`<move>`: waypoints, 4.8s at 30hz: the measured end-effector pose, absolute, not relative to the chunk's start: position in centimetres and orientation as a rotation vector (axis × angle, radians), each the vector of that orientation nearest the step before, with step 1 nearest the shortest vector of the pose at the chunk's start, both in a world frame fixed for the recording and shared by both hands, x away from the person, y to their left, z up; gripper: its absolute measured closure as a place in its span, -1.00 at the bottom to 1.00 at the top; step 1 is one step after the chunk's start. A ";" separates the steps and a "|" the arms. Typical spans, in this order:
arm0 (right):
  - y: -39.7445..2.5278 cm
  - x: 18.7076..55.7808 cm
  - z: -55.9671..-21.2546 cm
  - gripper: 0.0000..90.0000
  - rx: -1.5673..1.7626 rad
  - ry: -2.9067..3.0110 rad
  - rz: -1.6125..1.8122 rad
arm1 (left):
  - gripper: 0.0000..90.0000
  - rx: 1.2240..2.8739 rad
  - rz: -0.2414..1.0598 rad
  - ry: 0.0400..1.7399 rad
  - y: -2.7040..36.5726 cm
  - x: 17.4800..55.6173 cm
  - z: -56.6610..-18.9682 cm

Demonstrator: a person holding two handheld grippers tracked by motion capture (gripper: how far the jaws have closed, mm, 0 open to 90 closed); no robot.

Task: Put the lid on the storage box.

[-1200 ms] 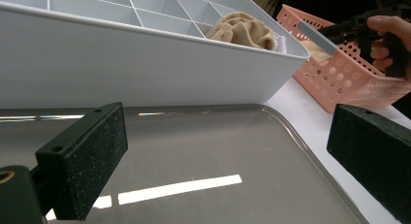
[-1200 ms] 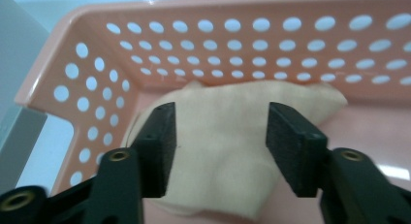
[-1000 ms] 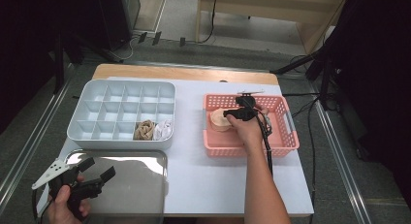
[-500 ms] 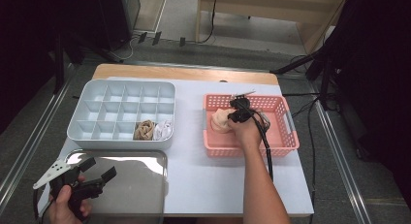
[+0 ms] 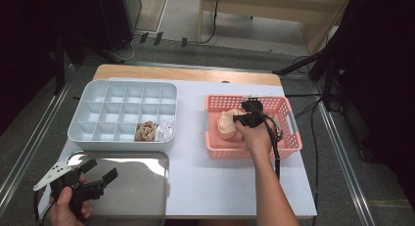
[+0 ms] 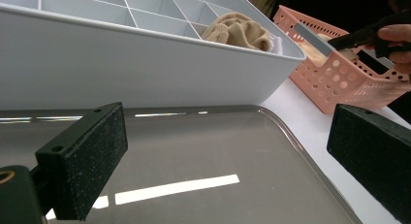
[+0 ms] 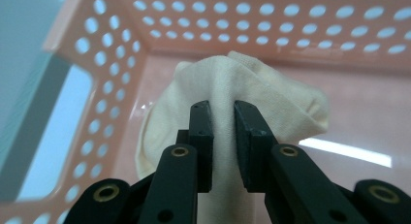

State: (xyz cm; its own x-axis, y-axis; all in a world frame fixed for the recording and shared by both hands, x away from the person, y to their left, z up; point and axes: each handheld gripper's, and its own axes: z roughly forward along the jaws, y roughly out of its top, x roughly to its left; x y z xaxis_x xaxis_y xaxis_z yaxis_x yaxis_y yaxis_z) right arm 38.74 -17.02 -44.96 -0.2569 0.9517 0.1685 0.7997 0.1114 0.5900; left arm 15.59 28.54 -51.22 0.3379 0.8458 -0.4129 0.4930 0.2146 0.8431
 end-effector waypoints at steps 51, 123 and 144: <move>-18.4 34.9 -44.0 1.00 1.737 2.112 0.978 | -0.97 1.435 0.381 1.310 28.6 15.6 -51.2; -20.7 32.3 -43.9 0.97 1.615 1.870 1.310 | -0.97 1.431 0.383 1.302 28.1 15.6 -51.2; -21.3 27.3 -43.9 0.97 1.400 1.632 1.518 | -0.97 1.475 0.404 1.266 26.5 15.5 -50.8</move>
State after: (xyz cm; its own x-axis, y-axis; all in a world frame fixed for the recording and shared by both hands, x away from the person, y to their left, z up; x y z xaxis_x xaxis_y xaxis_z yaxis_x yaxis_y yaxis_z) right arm 27.31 -21.33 -43.88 -0.3430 0.8992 0.2717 0.3361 -0.1526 0.9294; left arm 15.51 26.48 -50.81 0.3713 0.8510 -0.3714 0.4787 0.1673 0.8619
